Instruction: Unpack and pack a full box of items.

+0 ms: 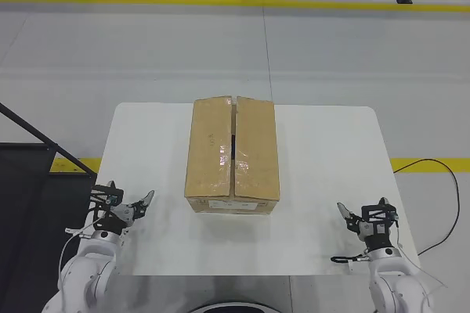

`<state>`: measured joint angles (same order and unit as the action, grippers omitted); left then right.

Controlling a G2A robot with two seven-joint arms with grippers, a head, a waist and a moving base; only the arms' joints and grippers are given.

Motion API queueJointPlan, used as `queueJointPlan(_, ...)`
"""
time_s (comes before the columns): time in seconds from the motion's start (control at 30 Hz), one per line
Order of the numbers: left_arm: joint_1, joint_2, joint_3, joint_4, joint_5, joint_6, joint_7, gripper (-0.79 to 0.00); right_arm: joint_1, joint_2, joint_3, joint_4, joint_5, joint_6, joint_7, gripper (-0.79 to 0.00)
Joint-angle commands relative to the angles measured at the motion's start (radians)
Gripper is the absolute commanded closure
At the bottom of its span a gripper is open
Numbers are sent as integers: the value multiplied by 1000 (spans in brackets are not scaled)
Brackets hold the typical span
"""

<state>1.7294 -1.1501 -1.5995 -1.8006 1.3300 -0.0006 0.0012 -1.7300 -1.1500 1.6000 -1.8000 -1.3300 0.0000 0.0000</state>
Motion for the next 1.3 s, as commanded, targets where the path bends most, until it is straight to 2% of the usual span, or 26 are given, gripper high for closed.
queueJointPlan(0.0, -2, -1, 4, -1, 3, -3, 17, -785, 0, 0, 0, 0, 0, 0, 0, -785)
queueJointPlan(0.23, 4, -7, 26, -14, 7, -20, 82, -785, -31, 0, 15, -57, -20, -33, -73, -785)
queueJointPlan(0.43, -26, -17, 77, -4, -35, -34, 127, -785, -71, -3, 17, -130, -45, -40, -120, -785)
queueJointPlan(0.8, -34, -19, 85, 4, -49, -34, 126, -785, -71, -3, 17, -130, -45, -40, -120, -785)
queueJointPlan(1.27, -122, -37, 195, 36, -64, -77, 116, -785, -56, -9, 8, -120, -48, -61, -149, -785)
